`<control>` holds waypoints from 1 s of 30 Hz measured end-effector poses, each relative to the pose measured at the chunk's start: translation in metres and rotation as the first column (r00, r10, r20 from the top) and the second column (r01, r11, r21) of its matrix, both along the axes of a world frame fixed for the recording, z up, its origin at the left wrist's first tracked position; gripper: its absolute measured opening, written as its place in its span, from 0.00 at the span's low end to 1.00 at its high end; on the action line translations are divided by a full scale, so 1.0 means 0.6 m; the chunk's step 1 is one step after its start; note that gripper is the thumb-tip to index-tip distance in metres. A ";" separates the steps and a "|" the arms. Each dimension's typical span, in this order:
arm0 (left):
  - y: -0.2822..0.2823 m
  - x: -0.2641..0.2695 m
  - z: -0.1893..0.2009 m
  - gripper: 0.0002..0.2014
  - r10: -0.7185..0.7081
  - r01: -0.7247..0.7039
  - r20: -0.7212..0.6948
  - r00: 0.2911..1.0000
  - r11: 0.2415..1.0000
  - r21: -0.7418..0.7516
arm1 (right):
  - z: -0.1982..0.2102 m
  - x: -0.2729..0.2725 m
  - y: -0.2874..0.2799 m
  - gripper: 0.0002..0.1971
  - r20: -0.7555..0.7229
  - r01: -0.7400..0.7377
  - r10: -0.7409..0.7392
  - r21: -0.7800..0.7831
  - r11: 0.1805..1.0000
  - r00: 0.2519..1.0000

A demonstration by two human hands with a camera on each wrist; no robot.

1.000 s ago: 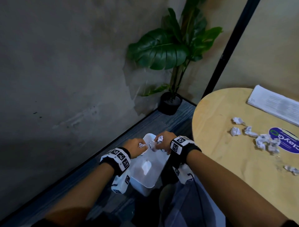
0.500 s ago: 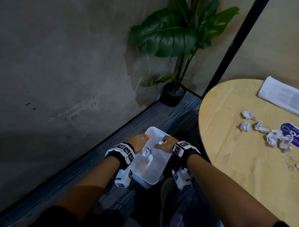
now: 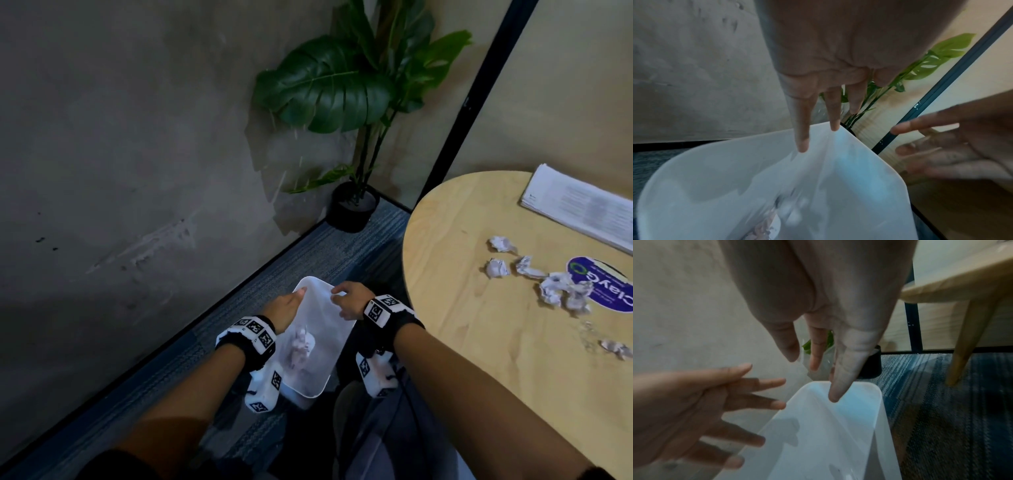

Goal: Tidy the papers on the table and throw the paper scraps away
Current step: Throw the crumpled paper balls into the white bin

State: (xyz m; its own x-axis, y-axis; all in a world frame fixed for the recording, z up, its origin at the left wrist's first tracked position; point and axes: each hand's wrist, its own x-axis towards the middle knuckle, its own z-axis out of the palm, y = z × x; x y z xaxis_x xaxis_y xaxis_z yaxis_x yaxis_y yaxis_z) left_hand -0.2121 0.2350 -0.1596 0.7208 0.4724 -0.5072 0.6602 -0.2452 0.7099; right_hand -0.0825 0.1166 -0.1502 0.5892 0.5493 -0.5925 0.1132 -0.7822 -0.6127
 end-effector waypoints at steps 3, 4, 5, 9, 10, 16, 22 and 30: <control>-0.006 0.012 0.014 0.20 -0.039 0.038 0.061 0.997 0.999 0.015 | 0.048 0.014 -0.008 0.15 0.022 -0.014 0.012 0.087 0.996 1.000; -0.010 0.019 0.022 0.17 -0.085 0.084 0.105 0.991 0.996 0.020 | 0.067 0.019 -0.013 0.13 0.028 -0.014 0.011 0.125 0.992 1.000; -0.014 0.026 0.033 0.16 -0.134 0.131 0.135 0.982 0.991 0.033 | 0.088 0.024 -0.021 0.11 0.046 -0.016 0.009 0.162 0.987 0.999; -0.039 0.071 0.093 0.11 -0.278 0.242 0.230 0.933 0.955 0.172 | 0.176 0.046 -0.078 0.06 0.115 -0.013 -0.020 0.281 0.960 0.993; -0.051 0.086 0.110 0.10 -0.305 0.257 0.259 0.916 0.944 0.205 | 0.195 0.053 -0.100 0.06 0.135 -0.015 -0.026 0.295 0.955 0.990; -0.158 0.190 0.199 0.08 -0.503 0.385 0.328 0.800 0.849 0.362 | 0.242 0.104 -0.272 0.03 0.285 0.084 -0.151 0.236 0.968 0.947; -0.272 0.316 0.209 0.09 -0.654 0.534 0.201 0.729 0.727 0.431 | 0.215 0.161 -0.432 0.06 0.400 0.312 -0.315 0.074 0.947 0.861; -0.372 0.440 0.157 0.19 -0.678 0.590 0.040 0.734 0.666 0.456 | 0.141 0.245 -0.534 0.20 0.574 0.468 -0.289 -0.190 0.863 0.766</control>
State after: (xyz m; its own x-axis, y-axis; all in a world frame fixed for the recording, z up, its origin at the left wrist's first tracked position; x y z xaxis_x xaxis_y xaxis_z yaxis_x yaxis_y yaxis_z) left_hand 0.0522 0.0117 -0.0655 0.9783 -0.0160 -0.2065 0.1016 -0.8317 0.5458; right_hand 0.0646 -0.2039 -0.0659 0.9695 0.0587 -0.2378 -0.0092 -0.9615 -0.2747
